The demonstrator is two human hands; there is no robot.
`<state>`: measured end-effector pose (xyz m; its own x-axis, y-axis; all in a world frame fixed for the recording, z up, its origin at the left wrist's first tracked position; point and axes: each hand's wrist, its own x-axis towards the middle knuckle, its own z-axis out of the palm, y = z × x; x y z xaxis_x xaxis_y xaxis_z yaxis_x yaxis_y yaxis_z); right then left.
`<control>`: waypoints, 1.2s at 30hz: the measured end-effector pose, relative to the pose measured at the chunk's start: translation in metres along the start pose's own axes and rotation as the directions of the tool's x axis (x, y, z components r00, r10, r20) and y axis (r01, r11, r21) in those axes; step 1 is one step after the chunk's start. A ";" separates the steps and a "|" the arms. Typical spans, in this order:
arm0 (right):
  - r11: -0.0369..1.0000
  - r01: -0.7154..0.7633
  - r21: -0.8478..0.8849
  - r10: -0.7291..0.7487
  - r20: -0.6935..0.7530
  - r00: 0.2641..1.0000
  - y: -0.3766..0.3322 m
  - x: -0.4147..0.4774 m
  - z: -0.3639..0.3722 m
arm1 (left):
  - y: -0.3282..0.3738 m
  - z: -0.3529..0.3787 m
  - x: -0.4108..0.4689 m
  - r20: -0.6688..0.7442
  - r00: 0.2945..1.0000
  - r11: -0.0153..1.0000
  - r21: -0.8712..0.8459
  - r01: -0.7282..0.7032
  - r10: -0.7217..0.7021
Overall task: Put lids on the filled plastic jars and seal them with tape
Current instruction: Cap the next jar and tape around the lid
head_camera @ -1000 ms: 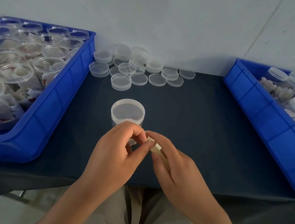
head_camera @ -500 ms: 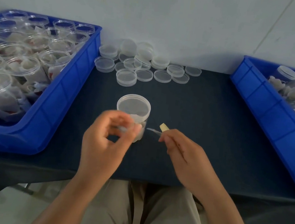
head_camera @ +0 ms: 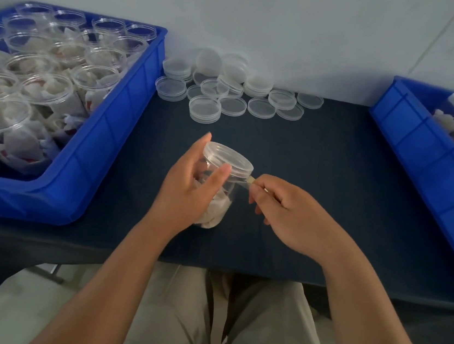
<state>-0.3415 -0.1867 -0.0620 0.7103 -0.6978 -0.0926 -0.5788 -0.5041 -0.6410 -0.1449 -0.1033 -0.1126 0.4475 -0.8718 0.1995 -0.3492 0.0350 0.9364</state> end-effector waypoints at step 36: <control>0.999 0.036 -0.003 -0.035 0.123 0.992 0.008 0.005 -0.010 | 0.000 -0.009 0.002 0.117 0.988 0.971 -0.203 0.128 -0.105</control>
<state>-0.3467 -0.1995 -0.0600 0.7739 -0.6119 -0.1631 -0.5545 -0.5304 -0.6413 -0.1363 -0.1004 -0.1093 0.3824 -0.9217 0.0647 -0.1145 0.0222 0.9932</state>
